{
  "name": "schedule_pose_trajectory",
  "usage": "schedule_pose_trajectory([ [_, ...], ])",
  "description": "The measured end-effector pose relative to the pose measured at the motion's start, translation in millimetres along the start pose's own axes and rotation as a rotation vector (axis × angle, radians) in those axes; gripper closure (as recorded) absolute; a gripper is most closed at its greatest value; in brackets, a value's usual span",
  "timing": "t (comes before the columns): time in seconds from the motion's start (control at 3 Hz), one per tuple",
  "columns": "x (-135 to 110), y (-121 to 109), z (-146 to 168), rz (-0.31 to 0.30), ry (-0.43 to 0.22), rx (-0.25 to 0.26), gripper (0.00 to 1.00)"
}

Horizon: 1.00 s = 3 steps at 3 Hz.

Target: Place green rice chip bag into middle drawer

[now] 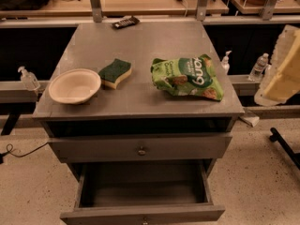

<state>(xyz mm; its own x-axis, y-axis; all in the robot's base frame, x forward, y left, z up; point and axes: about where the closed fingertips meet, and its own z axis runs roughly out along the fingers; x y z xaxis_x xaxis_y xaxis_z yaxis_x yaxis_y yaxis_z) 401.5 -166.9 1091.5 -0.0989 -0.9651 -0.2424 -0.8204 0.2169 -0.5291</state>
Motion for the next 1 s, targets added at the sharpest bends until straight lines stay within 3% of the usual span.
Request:
schedule_pose_trajectory([
  [0.67,-0.2,-0.1,0.2,-0.001,0.000,0.000,0.00],
  [1.0,-4.4,-5.5,27.5,-0.032,-0.013,-0.001,0.00],
])
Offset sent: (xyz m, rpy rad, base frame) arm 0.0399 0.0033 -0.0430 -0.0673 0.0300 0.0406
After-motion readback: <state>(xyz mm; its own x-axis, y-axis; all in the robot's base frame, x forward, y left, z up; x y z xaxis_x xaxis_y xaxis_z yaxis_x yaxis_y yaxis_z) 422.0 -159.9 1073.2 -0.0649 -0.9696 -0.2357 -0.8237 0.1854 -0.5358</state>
